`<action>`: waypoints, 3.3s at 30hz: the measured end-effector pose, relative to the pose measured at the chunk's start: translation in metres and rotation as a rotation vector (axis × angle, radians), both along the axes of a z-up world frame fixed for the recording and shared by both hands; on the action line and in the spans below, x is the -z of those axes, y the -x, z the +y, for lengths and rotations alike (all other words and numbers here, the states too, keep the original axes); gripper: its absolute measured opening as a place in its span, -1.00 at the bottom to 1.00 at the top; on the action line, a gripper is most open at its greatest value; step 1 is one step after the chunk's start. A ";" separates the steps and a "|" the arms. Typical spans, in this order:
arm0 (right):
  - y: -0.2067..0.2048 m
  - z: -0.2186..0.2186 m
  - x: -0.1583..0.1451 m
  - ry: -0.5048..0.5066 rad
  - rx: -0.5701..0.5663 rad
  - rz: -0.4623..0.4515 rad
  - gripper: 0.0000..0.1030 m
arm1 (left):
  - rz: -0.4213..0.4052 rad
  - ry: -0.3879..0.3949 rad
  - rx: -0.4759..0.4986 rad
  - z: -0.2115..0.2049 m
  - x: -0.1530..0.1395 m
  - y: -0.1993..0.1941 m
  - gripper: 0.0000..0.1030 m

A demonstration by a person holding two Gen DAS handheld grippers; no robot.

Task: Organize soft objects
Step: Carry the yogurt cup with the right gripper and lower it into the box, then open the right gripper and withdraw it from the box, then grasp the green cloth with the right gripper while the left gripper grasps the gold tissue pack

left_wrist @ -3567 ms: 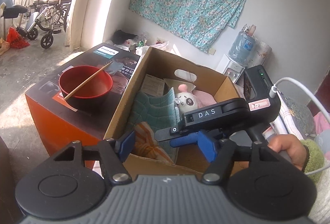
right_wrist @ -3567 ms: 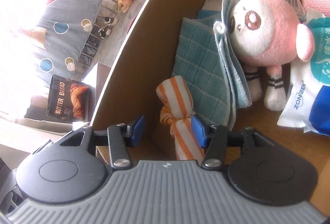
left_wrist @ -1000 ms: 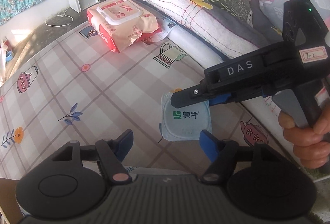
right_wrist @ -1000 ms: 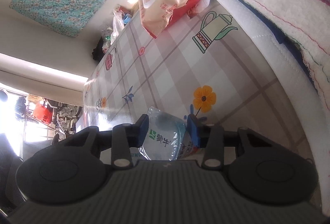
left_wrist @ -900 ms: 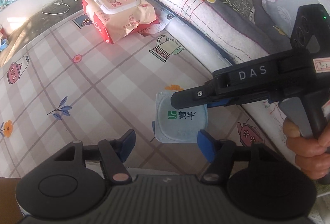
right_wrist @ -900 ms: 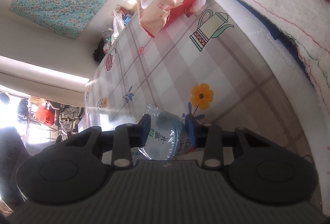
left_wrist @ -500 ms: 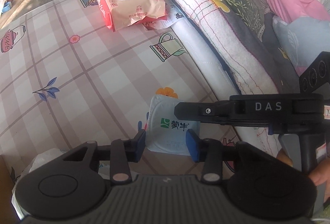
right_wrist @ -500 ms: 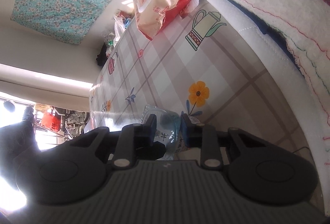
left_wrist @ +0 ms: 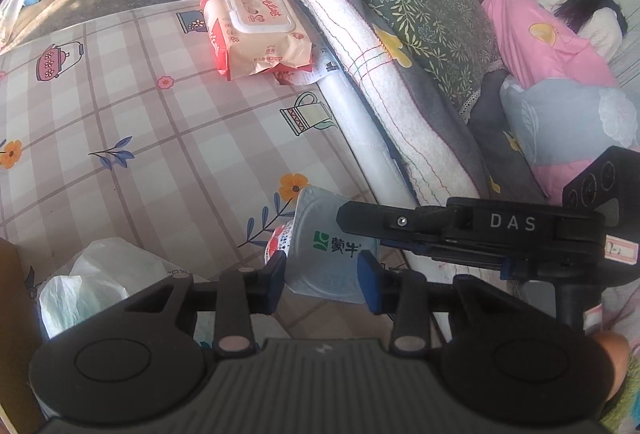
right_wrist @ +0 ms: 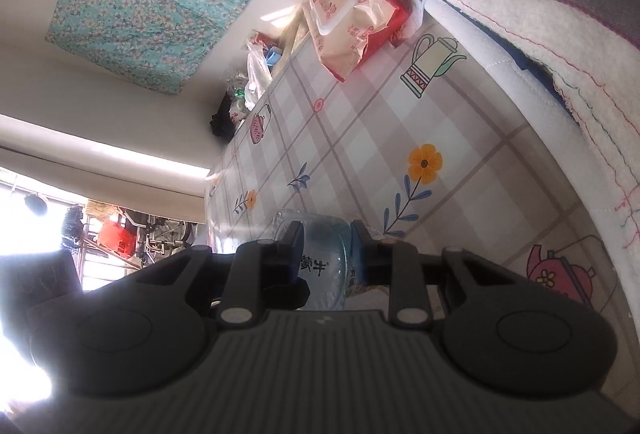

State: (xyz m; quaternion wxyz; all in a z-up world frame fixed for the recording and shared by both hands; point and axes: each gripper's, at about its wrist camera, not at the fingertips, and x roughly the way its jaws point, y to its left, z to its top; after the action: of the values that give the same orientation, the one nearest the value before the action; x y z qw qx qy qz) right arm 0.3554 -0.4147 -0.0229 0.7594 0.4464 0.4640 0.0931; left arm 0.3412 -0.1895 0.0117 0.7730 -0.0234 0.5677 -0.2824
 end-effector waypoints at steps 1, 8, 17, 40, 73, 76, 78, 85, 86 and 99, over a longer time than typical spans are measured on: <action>0.004 0.003 -0.008 0.002 -0.007 -0.012 -0.53 | -0.006 0.006 -0.007 0.003 -0.005 0.004 -0.25; 0.041 0.041 -0.061 -0.006 -0.082 -0.084 -0.52 | -0.083 0.053 -0.073 0.054 -0.057 0.058 -0.25; 0.072 0.171 -0.103 -0.054 -0.330 -0.131 -0.50 | -0.165 0.090 -0.269 0.181 -0.090 0.142 -0.25; 0.102 0.411 -0.035 0.184 -0.843 0.184 -0.49 | 0.206 0.107 -0.632 0.366 0.043 0.228 -0.25; 0.203 0.213 -0.155 0.081 -0.482 -0.386 0.04 | -0.359 0.038 -0.470 0.243 -0.047 0.281 0.63; 0.228 0.162 -0.157 0.119 -0.371 -0.417 0.08 | -0.410 0.049 -0.384 0.203 -0.048 0.287 0.63; 0.244 0.131 -0.153 0.151 -0.299 -0.418 0.09 | -0.421 0.068 -0.328 0.179 -0.045 0.288 0.63; 0.291 0.062 -0.104 0.297 -0.122 -0.324 0.09 | -0.427 0.070 -0.178 0.100 -0.015 0.280 0.63; 0.296 0.059 -0.094 0.325 -0.117 -0.304 0.09 | -0.422 0.061 -0.168 0.092 -0.011 0.277 0.62; 0.289 0.107 0.021 0.677 -0.351 -0.197 0.46 | -0.386 0.024 -0.159 0.048 0.021 0.233 0.44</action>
State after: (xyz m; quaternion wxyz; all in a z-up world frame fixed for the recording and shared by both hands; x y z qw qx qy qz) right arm 0.0662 -0.3077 -0.0439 0.8772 0.0736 0.4625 0.1056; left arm 0.1083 -0.1411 -0.0095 0.8868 -0.0227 0.4021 -0.2265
